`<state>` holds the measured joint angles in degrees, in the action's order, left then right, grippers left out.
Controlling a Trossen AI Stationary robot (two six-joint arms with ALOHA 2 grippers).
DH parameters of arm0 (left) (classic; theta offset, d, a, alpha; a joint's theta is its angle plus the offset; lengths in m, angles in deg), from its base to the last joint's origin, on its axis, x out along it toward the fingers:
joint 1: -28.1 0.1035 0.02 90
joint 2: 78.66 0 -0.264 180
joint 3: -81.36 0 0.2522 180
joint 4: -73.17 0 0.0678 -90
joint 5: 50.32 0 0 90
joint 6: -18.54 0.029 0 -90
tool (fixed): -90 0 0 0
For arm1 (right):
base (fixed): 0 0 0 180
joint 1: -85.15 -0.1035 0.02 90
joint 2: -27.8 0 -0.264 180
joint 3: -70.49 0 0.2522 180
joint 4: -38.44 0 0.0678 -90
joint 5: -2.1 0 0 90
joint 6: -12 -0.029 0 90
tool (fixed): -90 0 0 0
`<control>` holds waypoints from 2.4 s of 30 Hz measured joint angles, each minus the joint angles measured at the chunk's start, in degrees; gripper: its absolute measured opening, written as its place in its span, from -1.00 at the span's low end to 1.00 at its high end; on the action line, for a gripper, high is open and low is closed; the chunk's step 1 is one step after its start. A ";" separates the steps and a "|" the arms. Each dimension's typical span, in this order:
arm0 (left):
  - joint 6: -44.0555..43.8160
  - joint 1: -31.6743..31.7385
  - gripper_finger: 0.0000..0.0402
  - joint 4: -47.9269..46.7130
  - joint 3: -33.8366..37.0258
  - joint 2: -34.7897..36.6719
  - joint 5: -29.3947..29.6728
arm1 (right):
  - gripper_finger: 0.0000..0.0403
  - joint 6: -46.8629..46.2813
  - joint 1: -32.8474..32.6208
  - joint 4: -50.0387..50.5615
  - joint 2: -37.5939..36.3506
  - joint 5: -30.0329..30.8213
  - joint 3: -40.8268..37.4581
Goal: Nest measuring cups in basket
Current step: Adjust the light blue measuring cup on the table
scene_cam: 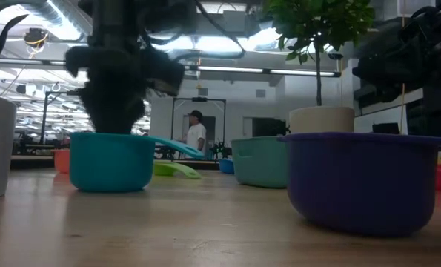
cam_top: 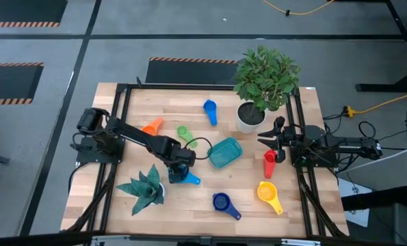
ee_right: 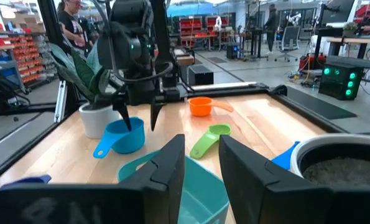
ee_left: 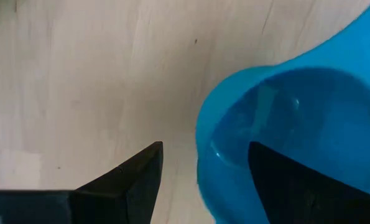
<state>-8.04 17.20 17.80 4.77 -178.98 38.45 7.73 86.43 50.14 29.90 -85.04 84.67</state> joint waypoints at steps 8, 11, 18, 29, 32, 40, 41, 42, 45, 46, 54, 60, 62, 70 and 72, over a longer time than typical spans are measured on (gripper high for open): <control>0.10 -0.02 -0.01 0.84 -0.03 -0.92 -0.14 | -0.48 0.04 -0.02 0.21 0.38 -0.97 0.01; 0.43 0.00 -0.11 0.42 -0.04 -0.92 0.23 | -0.48 0.09 -0.01 0.16 0.38 -1.05 0.00; 4.36 0.65 -0.40 0.71 -0.04 -0.92 0.25 | -0.48 0.07 0.00 0.24 0.41 -1.04 0.00; 14.56 4.82 -0.96 0.84 -0.04 -0.92 0.36 | -0.48 0.05 0.00 0.24 0.41 -1.01 0.00; 18.77 6.46 -0.95 1.08 -0.07 -0.92 0.45 | -0.48 0.04 0.00 0.24 0.41 -1.01 0.00; 31.82 10.06 -0.97 2.49 -0.07 -0.88 0.60 | -0.48 0.04 -0.02 0.24 0.41 -1.01 0.00; 33.37 10.31 -0.96 2.62 -0.07 -0.88 0.62 | -0.48 0.04 0.00 0.24 0.41 -1.00 0.00; 34.94 10.52 -0.95 2.71 -0.07 -0.88 0.62 | -0.48 0.04 0.00 0.24 0.41 -0.98 0.00; 39.79 10.67 -0.90 2.89 -0.07 -0.88 0.65 | -0.48 0.04 0.00 0.24 0.41 -0.98 0.00; 41.36 10.67 -0.90 2.86 -0.07 -0.88 0.64 | -0.48 0.04 0.00 0.24 0.41 -0.98 0.00; 45.72 10.45 -0.89 3.76 -0.07 -0.88 0.59 | -0.48 0.04 -0.02 0.24 0.41 -0.98 0.00; 45.55 10.45 -0.71 4.00 -0.07 -0.88 0.54 | -0.48 0.04 -0.02 0.24 0.41 -0.98 0.00; 45.17 10.45 -0.62 4.00 -0.07 -0.88 0.48 | -0.48 0.04 -0.02 0.24 0.41 -0.98 0.00; 45.14 8.98 -0.40 5.69 -0.07 -0.88 0.51 | -0.48 0.04 0.00 0.24 0.39 -0.96 0.00; 44.93 8.36 -0.40 5.67 -0.07 -0.78 0.53 | -0.48 0.10 0.00 0.24 0.38 -0.96 0.00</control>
<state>36.89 25.56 23.47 4.71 -179.76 38.98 7.83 86.43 50.38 30.28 -86.01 84.67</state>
